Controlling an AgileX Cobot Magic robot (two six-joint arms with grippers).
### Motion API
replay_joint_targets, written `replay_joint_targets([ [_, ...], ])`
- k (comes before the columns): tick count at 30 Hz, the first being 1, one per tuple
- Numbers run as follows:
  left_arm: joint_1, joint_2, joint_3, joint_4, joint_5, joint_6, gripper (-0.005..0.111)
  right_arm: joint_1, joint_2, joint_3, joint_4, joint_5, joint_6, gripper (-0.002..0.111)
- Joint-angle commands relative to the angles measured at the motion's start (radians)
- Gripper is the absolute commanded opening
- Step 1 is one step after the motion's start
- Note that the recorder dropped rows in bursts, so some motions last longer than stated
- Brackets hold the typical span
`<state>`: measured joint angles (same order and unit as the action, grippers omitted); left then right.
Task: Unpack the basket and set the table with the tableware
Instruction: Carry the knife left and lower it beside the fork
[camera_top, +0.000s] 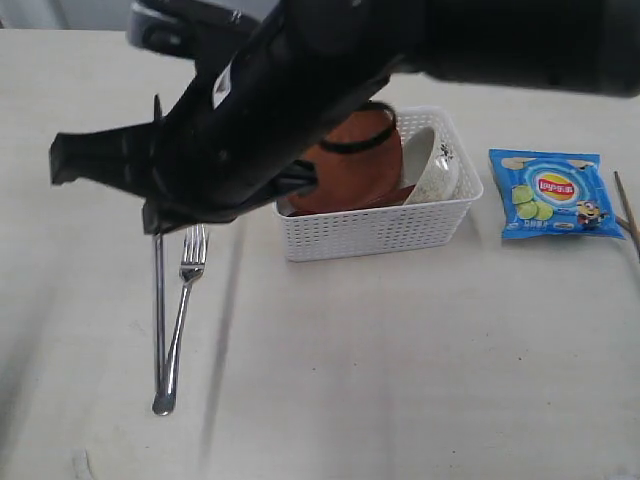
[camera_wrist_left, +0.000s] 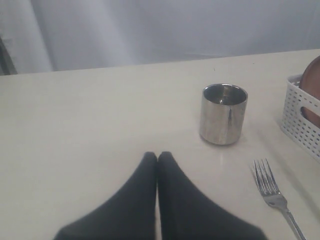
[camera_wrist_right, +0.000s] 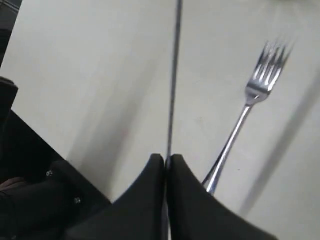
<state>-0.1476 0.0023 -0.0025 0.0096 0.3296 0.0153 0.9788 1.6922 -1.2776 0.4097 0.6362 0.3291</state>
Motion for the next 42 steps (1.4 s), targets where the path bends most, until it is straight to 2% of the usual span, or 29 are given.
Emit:
replay_joint_targets([
  [1, -0.006, -0.002, 0.002, -0.002, -0.008, -0.004, 0.000, 0.057, 0.083, 0.010, 0.053, -0.095, 0.036, 0.000],
  [13, -0.006, -0.002, 0.002, -0.002, -0.008, -0.004, 0.000, 0.061, 0.300, -0.068, 0.239, -0.220, 0.030, 0.000],
  [24, -0.006, -0.002, 0.002, -0.002, -0.008, -0.004, 0.000, 0.045, 0.454, -0.199, 0.230, -0.152, -0.041, 0.000],
  [34, -0.006, -0.002, 0.002, -0.002, -0.008, -0.004, 0.000, 0.000, 0.474, -0.204, 0.188, -0.105, -0.041, 0.000],
  [42, -0.006, -0.002, 0.002, -0.002, -0.008, -0.004, 0.000, -0.001, 0.476, -0.204, 0.152, -0.134, -0.041, 0.000],
])
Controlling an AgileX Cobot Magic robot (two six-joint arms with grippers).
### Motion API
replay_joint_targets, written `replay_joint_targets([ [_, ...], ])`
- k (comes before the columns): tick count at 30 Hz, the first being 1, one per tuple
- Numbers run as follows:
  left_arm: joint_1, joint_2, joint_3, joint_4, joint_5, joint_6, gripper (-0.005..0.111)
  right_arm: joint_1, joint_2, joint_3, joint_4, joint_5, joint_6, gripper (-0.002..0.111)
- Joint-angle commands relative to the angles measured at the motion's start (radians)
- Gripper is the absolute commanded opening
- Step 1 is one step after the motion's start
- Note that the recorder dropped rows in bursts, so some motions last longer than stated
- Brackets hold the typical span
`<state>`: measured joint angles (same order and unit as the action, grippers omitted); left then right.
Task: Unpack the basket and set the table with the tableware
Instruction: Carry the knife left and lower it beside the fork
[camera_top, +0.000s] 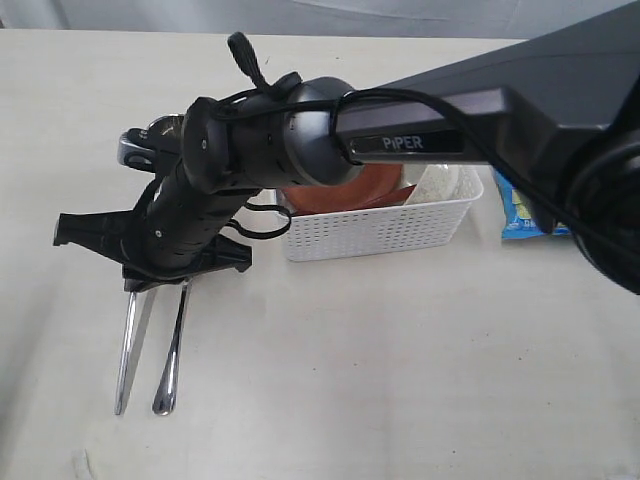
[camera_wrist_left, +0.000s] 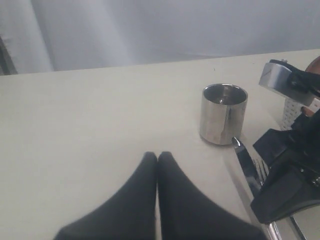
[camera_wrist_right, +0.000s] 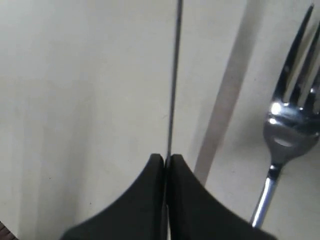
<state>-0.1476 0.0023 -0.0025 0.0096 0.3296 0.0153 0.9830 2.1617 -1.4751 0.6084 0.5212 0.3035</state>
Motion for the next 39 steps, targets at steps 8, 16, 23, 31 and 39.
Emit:
replay_joint_targets([
  [8, -0.006, -0.002, 0.002, -0.002, -0.008, -0.004, 0.000, -0.005, 0.006, -0.006, -0.064, -0.053, -0.016, 0.000],
  [16, -0.006, -0.002, 0.002, -0.002, -0.008, -0.004, 0.000, -0.005, 0.030, -0.006, -0.064, -0.078, 0.012, 0.000],
  [23, -0.006, -0.002, 0.002, -0.002, -0.008, -0.004, 0.000, -0.005, 0.045, -0.006, -0.062, -0.081, 0.018, 0.000],
  [31, -0.006, -0.002, 0.002, -0.002, -0.008, -0.004, 0.000, -0.005, 0.045, -0.006, -0.060, -0.076, 0.038, 0.000],
  [39, -0.006, -0.002, 0.002, -0.002, -0.008, -0.004, 0.000, -0.005, 0.045, -0.006, -0.060, -0.072, 0.047, 0.008],
])
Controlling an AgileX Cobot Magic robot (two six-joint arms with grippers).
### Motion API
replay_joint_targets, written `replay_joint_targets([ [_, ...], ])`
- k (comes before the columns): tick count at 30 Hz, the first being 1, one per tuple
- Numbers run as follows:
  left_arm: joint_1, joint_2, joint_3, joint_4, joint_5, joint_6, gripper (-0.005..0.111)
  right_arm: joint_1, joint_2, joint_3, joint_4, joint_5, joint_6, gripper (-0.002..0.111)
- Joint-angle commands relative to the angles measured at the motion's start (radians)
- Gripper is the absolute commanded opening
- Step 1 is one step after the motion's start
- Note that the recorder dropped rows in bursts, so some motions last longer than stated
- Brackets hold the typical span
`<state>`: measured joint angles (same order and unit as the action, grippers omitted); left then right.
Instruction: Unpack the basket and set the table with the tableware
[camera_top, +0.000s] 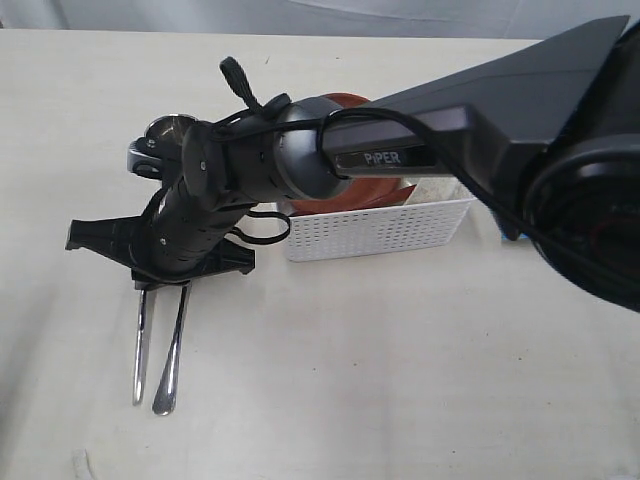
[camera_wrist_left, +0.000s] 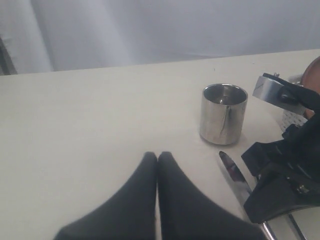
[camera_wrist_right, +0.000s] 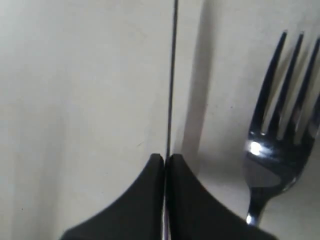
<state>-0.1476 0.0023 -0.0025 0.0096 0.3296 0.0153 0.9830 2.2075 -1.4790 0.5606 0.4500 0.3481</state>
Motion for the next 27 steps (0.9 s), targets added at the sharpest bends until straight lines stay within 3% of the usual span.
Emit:
replay_joint_targets([
  [1, -0.006, -0.002, 0.002, -0.002, -0.008, -0.004, 0.000, -0.005, -0.001, -0.002, -0.013, 0.002, 0.003, 0.015],
  [3, -0.006, -0.002, 0.002, -0.002, -0.008, -0.004, 0.000, -0.005, -0.001, -0.002, -0.013, 0.004, 0.003, 0.029],
  [5, -0.006, -0.002, 0.002, -0.002, -0.008, -0.004, 0.000, -0.005, -0.001, -0.002, -0.013, 0.009, 0.013, 0.033],
  [16, -0.006, -0.002, 0.002, -0.002, -0.008, -0.004, 0.000, -0.005, -0.007, -0.106, -0.030, 0.123, -0.054, 0.033],
  [19, -0.006, -0.002, 0.002, -0.002, -0.008, -0.004, 0.000, 0.001, -0.007, -0.208, -0.184, 0.271, 0.002, 0.033],
  [23, -0.006, -0.002, 0.002, -0.002, -0.008, -0.004, 0.000, 0.094, -0.007, -0.312, -0.592, 0.551, 0.193, 0.033],
  [27, -0.006, -0.002, 0.002, -0.002, -0.008, -0.004, 0.000, 0.160, 0.031, -0.312, -0.584, 0.521, 0.249, 0.033],
])
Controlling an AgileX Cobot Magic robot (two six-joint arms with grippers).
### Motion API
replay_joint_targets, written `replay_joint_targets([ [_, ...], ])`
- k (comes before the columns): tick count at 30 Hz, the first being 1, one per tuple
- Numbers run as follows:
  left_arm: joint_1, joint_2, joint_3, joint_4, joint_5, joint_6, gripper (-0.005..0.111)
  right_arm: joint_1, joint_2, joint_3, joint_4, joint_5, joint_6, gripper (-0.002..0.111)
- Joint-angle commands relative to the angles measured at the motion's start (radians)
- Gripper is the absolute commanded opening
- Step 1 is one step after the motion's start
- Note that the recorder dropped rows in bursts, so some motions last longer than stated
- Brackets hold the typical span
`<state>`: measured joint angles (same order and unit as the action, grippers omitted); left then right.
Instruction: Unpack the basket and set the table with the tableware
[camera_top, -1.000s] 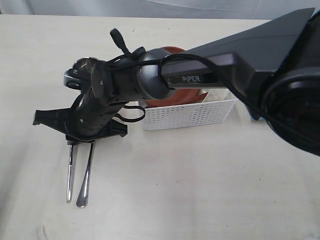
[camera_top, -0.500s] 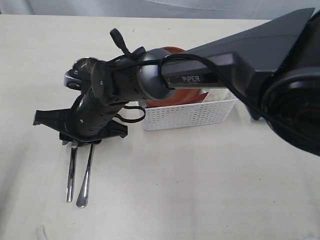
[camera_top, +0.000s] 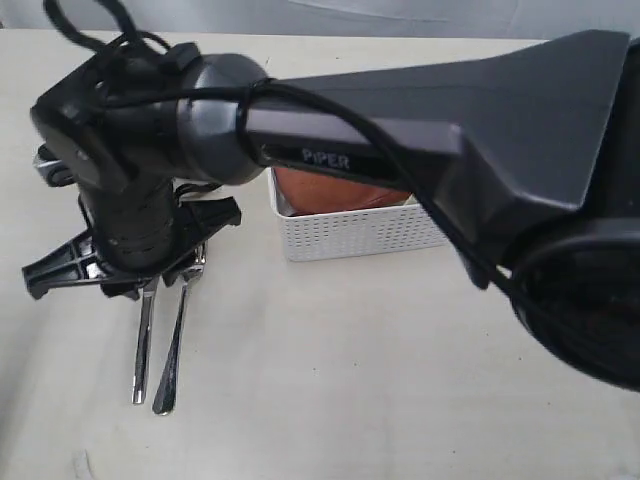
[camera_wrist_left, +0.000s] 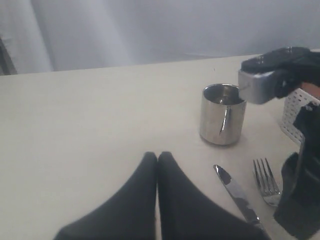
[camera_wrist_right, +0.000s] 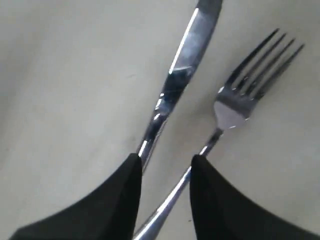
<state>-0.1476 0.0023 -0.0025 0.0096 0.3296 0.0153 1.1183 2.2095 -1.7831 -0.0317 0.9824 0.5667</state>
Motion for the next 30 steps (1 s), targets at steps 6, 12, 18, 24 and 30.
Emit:
replay_joint_targets([
  [6, -0.006, -0.002, 0.002, -0.002, -0.008, -0.004, 0.000, 0.024, 0.065, -0.008, 0.032, -0.024, 0.008, 0.040],
  [12, -0.006, -0.002, 0.002, -0.002, -0.008, -0.004, 0.000, 0.024, 0.075, -0.008, 0.032, -0.063, 0.006, 0.042],
  [18, -0.006, -0.002, 0.002, -0.002, -0.008, -0.004, 0.000, 0.024, 0.101, -0.008, 0.032, -0.059, 0.005, 0.042],
  [24, -0.006, -0.002, 0.002, -0.002, -0.008, -0.004, 0.000, 0.024, 0.110, -0.008, 0.032, -0.072, 0.003, 0.042],
  [30, -0.006, -0.002, 0.002, -0.002, -0.008, -0.004, 0.000, 0.024, 0.112, -0.008, 0.050, -0.117, -0.017, 0.040],
])
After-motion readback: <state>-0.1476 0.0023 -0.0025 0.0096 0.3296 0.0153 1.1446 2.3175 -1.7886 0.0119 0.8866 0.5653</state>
